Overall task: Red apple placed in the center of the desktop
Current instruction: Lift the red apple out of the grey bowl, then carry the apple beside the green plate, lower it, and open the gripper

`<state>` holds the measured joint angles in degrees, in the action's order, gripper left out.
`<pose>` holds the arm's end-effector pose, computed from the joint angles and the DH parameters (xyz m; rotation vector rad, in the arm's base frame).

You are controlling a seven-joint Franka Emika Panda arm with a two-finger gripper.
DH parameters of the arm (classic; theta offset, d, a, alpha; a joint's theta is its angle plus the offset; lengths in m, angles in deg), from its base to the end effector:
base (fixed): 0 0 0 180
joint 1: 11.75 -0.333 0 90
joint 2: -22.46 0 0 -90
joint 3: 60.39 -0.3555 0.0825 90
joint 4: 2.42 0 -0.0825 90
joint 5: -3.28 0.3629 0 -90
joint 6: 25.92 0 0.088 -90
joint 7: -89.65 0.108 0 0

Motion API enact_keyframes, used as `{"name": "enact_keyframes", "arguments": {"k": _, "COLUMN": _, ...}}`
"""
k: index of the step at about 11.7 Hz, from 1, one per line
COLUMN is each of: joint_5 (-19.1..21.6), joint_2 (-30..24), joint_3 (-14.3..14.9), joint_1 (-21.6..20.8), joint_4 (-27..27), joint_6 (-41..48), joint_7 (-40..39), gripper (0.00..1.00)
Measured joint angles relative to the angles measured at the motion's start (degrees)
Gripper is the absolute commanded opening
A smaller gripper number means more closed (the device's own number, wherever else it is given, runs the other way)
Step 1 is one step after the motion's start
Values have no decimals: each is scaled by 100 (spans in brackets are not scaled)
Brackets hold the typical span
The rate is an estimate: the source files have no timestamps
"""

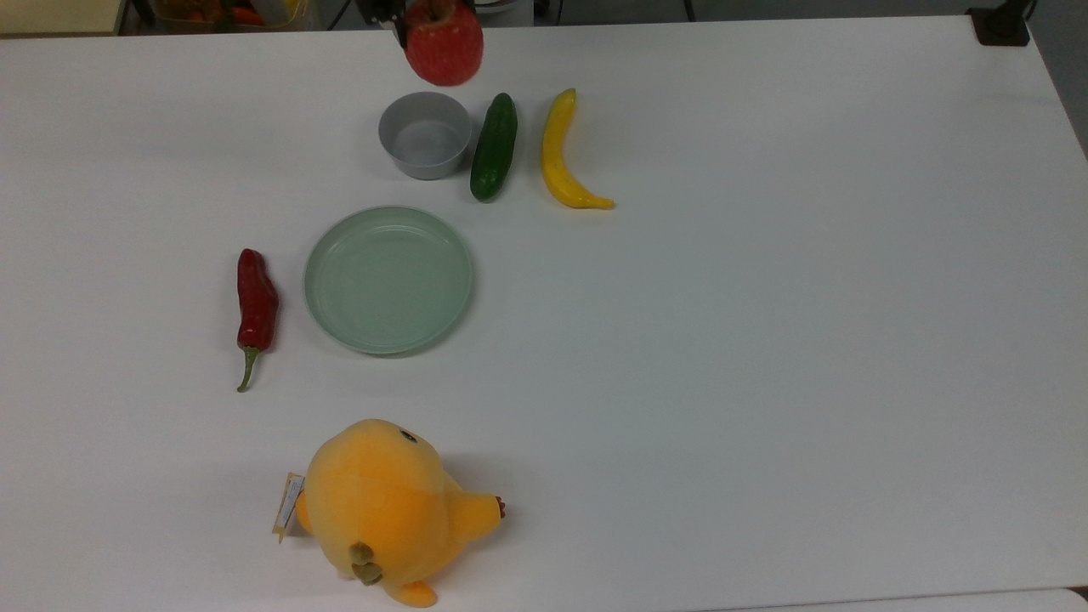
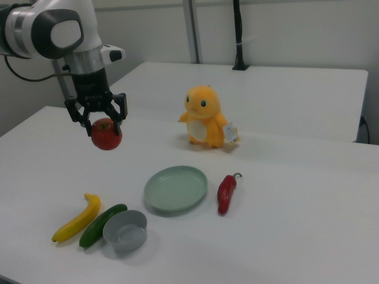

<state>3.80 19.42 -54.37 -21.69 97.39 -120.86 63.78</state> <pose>0.5170 0.0348 0.6206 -3.0162 -0.8012 0.0451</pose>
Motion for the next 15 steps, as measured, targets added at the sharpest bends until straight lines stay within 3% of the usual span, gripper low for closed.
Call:
{"name": "enact_keyframes", "arguments": {"k": 3, "joint_5": 142, "joint_2": 821, "joint_3": -8, "joint_1": -275, "joint_4": -664, "joint_6": -253, "joint_7": 1217, "gripper": 0}}
{"name": "enact_keyframes", "arguments": {"k": 7, "joint_5": 166, "joint_2": 1801, "joint_3": -9, "joint_1": -532, "joint_4": -812, "joint_6": -1774, "joint_7": 2538, "gripper": 0}}
{"name": "enact_keyframes", "arguments": {"k": 11, "joint_5": 165, "joint_2": 2574, "joint_3": -10, "joint_1": -659, "joint_4": -830, "joint_6": -2609, "joint_7": 2668, "gripper": 1}}
{"name": "enact_keyframes", "arguments": {"k": 15, "joint_5": -13, "joint_2": 3029, "joint_3": -11, "joint_1": -775, "joint_4": -843, "joint_6": -2774, "joint_7": 2671, "gripper": 3}}
